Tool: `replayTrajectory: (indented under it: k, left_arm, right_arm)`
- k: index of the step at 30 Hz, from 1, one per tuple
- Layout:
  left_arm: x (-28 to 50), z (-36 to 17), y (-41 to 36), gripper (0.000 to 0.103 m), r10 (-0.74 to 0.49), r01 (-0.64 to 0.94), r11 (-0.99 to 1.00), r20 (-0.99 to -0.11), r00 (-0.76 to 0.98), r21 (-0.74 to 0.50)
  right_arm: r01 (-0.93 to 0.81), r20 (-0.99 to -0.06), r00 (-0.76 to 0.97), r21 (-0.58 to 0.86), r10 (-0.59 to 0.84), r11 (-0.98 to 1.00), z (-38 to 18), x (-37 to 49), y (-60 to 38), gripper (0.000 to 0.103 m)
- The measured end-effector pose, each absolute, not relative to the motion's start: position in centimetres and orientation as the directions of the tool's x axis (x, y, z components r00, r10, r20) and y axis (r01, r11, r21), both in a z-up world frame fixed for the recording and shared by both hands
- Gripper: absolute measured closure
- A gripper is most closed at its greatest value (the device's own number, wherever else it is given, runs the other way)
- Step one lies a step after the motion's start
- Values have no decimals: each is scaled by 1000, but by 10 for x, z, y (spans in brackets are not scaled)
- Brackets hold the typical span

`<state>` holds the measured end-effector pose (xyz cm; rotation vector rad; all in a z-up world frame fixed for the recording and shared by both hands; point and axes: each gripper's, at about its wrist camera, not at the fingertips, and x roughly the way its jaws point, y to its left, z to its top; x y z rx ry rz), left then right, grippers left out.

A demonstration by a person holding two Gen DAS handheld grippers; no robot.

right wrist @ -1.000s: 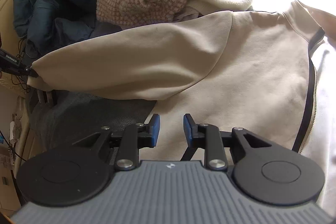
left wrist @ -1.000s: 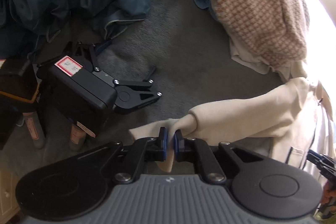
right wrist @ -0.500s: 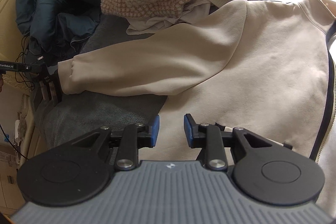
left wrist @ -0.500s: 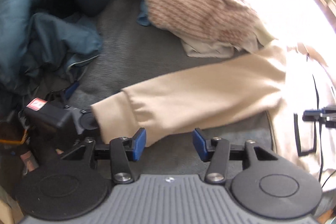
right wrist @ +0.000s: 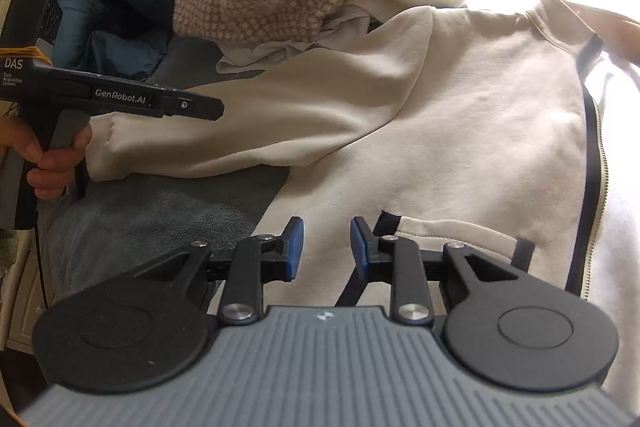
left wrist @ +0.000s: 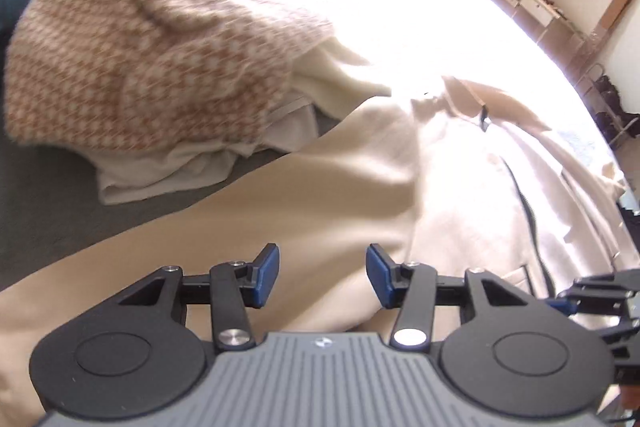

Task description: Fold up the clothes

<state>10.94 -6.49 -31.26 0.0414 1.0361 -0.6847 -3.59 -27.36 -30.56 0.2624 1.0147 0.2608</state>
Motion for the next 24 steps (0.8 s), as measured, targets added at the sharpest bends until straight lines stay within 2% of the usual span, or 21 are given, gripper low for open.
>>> replayTrajectory:
  k: [3,7,9,14,19,24]
  left_arm:
    - [121,-334,-107,54,-495,576,775,-817,295,-261]
    - [137,-365,-126,55,-332,551,829,-879,343,-98]
    - [146,-375,-115,55,-283,489,868,-899,335,-91]
    - [147,-369,-95,54,-253,410,908,-896,364,-90]
    - [127,-339,-103,53,-293,376,918,-850,439,-122]
    - [98,-324,-162,50,-396,472,864,-814,425,-175]
  right_arm:
    - [-18,-781,566,306,262,952,-304,-53,-291,78]
    - [83,-777,606,272,168,959,-305,-82,-320,78]
    - [144,-784,607,265,126,954,-309,-97,-336,78]
    - [288,-788,613,287,54,914,-319,-132,-372,78]
    - [350,-746,665,343,27,872,-321,-143,-402,78]
    - [291,-665,744,402,59,868,-328,-104,-431,78]
